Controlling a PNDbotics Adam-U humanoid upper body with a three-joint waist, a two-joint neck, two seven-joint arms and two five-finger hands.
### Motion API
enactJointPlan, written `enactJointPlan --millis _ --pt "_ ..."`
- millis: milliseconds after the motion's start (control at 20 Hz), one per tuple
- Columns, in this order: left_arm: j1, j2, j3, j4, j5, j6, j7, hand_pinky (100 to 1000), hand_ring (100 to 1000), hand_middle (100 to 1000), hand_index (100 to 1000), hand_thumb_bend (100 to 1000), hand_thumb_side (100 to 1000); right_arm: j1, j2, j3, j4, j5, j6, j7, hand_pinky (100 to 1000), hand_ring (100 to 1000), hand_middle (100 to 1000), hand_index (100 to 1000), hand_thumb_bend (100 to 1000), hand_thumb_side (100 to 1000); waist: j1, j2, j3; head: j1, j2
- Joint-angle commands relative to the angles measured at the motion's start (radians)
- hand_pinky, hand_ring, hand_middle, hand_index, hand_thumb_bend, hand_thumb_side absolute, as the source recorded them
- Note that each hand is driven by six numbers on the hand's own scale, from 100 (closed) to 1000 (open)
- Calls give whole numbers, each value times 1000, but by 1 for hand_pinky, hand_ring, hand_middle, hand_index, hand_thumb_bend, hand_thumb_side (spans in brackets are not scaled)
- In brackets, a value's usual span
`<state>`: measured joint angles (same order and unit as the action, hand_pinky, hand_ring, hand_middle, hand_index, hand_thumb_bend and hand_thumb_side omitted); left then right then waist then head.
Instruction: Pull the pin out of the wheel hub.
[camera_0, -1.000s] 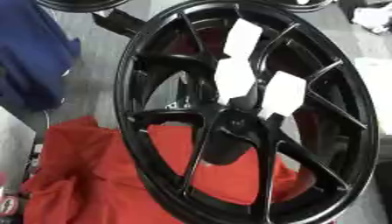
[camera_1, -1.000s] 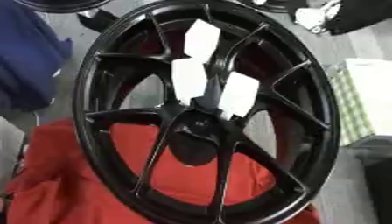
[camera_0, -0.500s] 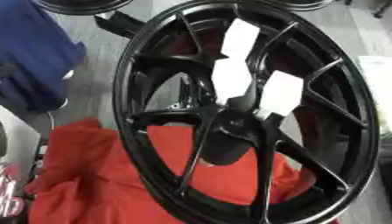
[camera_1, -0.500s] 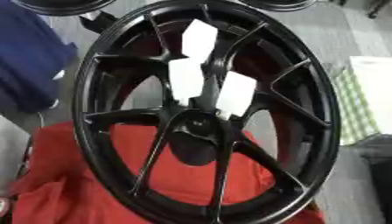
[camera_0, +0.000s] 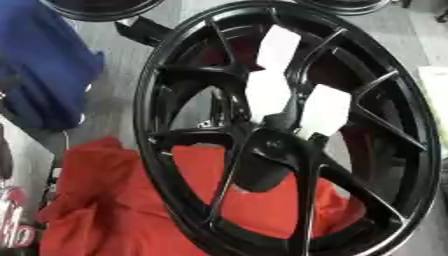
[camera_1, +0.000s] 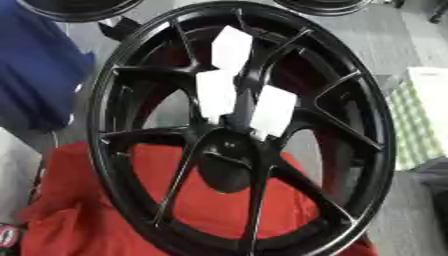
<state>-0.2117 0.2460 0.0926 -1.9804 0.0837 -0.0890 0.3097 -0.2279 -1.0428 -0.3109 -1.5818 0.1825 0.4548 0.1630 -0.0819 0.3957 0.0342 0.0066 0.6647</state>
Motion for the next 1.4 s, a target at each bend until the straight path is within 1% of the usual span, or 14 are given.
enactJointPlan --millis 50,200,450,600,650,750,900,1000,1100,1200,1250,1300,1350,1400 --pt "-8 3 7 -20 -1 -4 1 747 859 747 898 336 605 -10 -27 -31 -19 32 -1 35 921 1000 1000 1000 100 100 2 -17 -1 -2 -13" --pt "-9 4 5 -20 -1 -4 0 747 859 747 898 338 605 -16 -26 -37 -33 33 16 11 918 1000 1000 1000 100 100 3 -18 -2 -3 -13" --pt "-8 1 4 -20 0 -3 -3 747 859 747 896 340 605 -23 -24 -33 -44 21 69 -52 919 1000 1000 1000 100 100 3 -20 -2 -6 -14" --pt "-8 1 5 -20 1 -4 -4 747 859 745 895 339 604 -28 -21 -35 -46 5 82 -86 890 978 1000 986 100 100 3 -21 -2 -7 -14" --pt "-8 1 5 -20 0 -4 -4 747 859 745 894 338 604 -31 -21 -40 -45 3 95 -120 846 935 962 927 100 676 3 -22 -2 -6 -15" --pt "-8 1 5 -20 -2 -4 -5 747 859 745 893 338 603 -37 -15 -40 -58 -19 124 -195 816 898 922 872 100 684 4 -23 -1 -7 -15" --pt "-9 -1 4 -20 -3 -3 -7 747 858 744 894 337 603 -37 -8 -14 -125 -78 128 -266 811 881 893 873 100 658 4 -23 1 -9 -18" --pt "-10 -2 2 -20 -4 -3 -10 747 859 744 893 337 602 -38 -5 15 -197 -112 106 -282 807 870 879 877 100 599 5 -22 4 -12 -18" --pt "-11 -2 1 -20 -3 -4 -12 747 859 744 894 337 602 -42 -5 40 -269 -139 87 -292 808 869 877 879 100 609 7 -22 7 -14 -19" --pt "-11 -2 0 -20 -3 -4 -13 747 859 743 894 338 601 -51 -9 68 -343 -162 67 -297 803 865 881 886 100 594 8 -23 10 -18 -19" --pt "-11 -2 -1 -20 -2 -4 -14 747 858 743 894 338 602 -58 -13 82 -379 -175 56 -300 795 845 859 883 100 617 8 -23 12 -20 -19" --pt "-11 -3 -1 -20 -1 -4 -15 747 858 743 894 337 602 -69 -18 95 -399 -184 44 -303 780 816 805 864 100 579 8 -24 13 -22 -18" --pt "-10 -3 -2 -20 0 -4 -16 746 857 743 894 337 602 -84 -20 108 -409 -200 18 -309 765 787 750 846 100 567 8 -24 14 -24 -18" --pt "-10 -4 -3 -20 0 -4 -17 746 857 743 894 337 602 -99 -22 122 -414 -228 -17 -320 760 773 719 836 100 550 8 -25 15 -25 -18"
